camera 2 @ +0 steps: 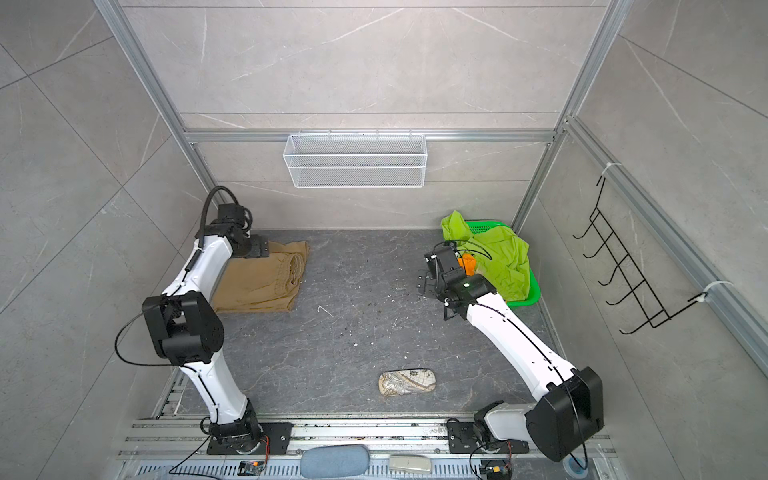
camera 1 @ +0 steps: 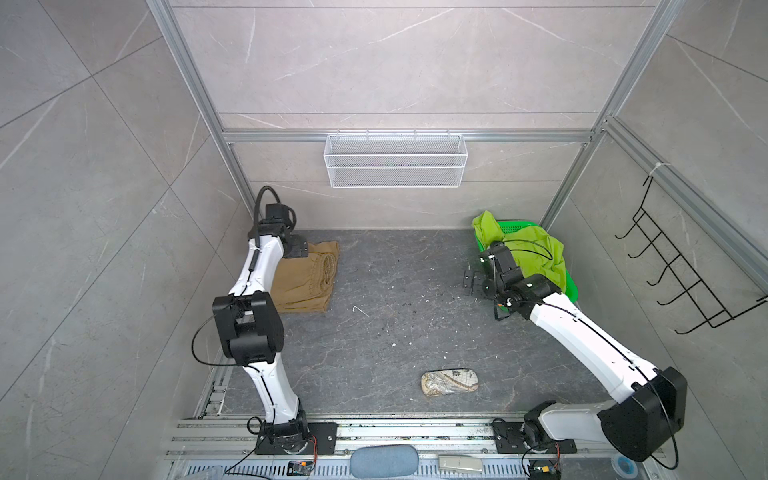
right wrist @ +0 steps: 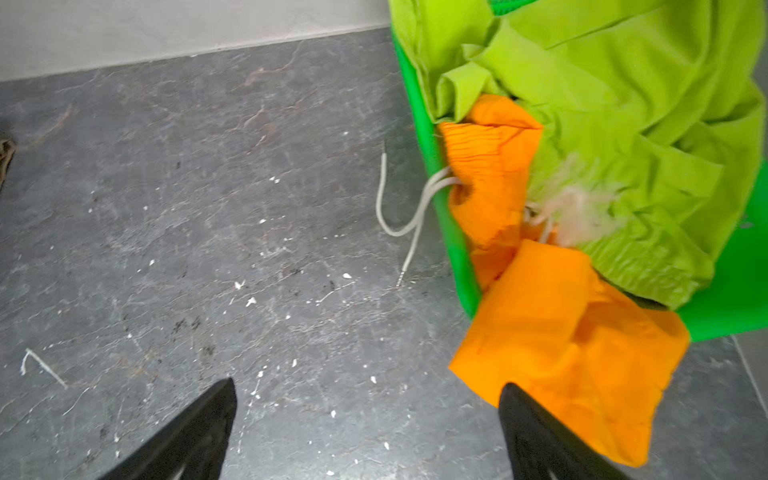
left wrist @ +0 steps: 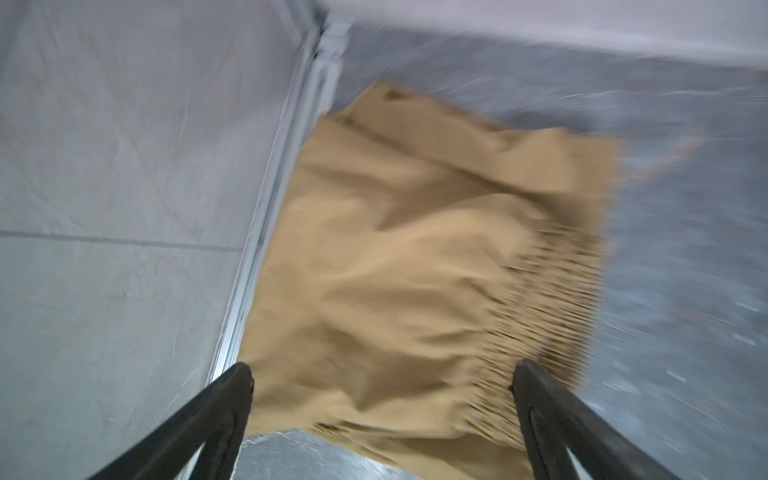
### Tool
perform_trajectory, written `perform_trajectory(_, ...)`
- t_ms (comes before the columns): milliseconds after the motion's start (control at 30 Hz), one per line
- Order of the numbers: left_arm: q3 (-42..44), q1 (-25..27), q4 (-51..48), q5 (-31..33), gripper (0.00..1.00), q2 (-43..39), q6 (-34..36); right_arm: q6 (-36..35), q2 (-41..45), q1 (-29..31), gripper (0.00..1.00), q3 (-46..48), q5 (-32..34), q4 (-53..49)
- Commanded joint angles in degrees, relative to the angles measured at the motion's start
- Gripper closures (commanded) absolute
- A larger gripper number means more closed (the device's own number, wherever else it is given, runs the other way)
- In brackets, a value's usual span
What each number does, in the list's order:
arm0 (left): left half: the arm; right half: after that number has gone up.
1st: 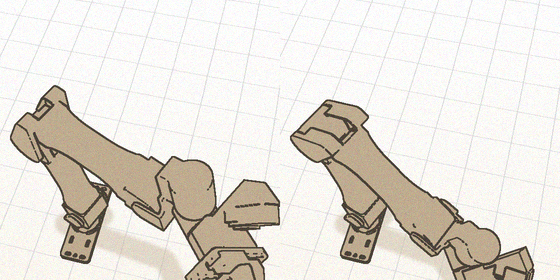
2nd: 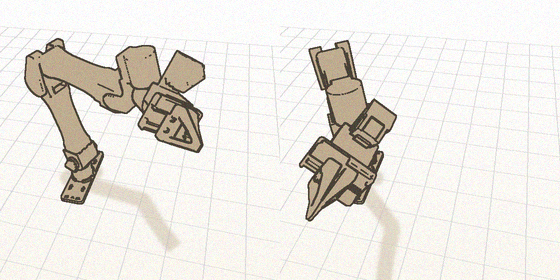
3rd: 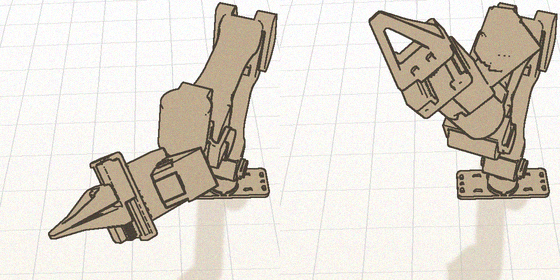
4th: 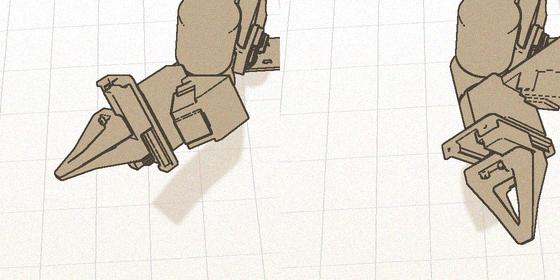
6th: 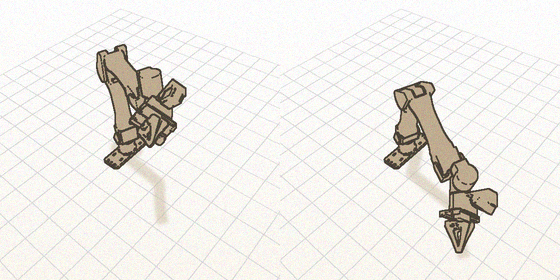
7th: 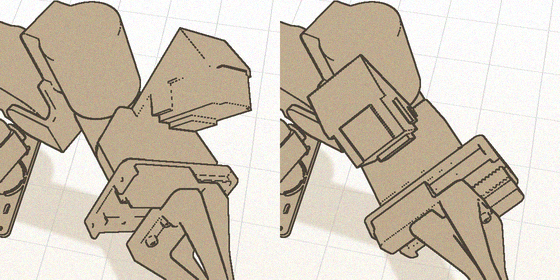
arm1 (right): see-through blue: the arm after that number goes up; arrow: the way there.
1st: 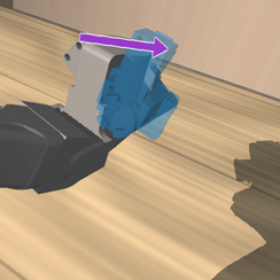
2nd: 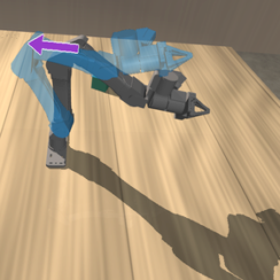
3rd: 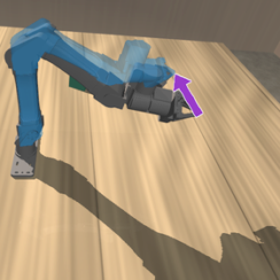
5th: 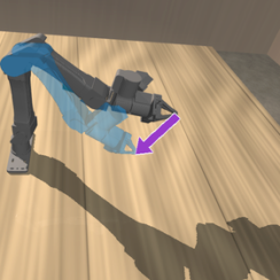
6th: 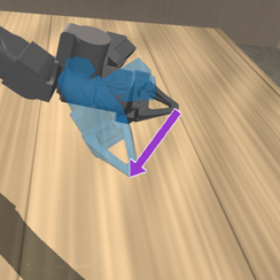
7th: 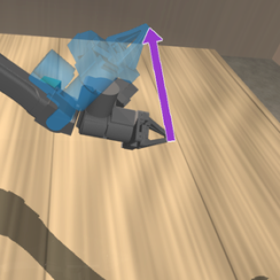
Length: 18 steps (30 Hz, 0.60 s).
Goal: Fold and stack the shorts
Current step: 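Lift the open left gripper off the khaki shorts while the right reaches into the basket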
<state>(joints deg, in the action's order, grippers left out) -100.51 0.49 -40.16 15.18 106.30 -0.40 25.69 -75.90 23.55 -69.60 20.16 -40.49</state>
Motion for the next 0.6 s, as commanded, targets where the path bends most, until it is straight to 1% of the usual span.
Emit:
perform_trajectory(0,2.19,8.04,3.3,7.02,0.0,-6.85,4.73,-0.21,1.47,-3.81,0.01,-3.37,2.24,-4.6)
perform_trajectory(67,3.21,14.26,5.63,9.86,0.0,-8.96,7.03,0.24,0.66,-7.0,0.01,-4.69,1.91,-5.21)
perform_trajectory(133,3.59,20.26,7.78,11.54,0.0,-9.88,8.67,0.82,-0.94,-11.08,0.01,-5.56,-0.6,-5.05)
perform_trajectory(233,2.6,26.38,9.5,11.13,0.0,-9.22,9.57,2.5,-4.54,-17.32,0.01,-6.11,-4.79,-3.78)
perform_trajectory(333,1.02,29.64,10.75,9.0,0.0,-7.26,8.09,4.66,-8.91,-22.73,0.01,-6.29,-10.64,-1.13)
perform_trajectory(433,-1.42,30.69,11.18,6.58,0.0,-4.13,7.26,5.42,-13.51,-25.3,0.01,-7.25,-12.86,1.77)
perform_trajectory(567,-6.32,31.62,10.88,6.38,0.0,0.76,8.31,5.24,-19.06,-28.23,0.01,-9.96,-16.99,5.43)
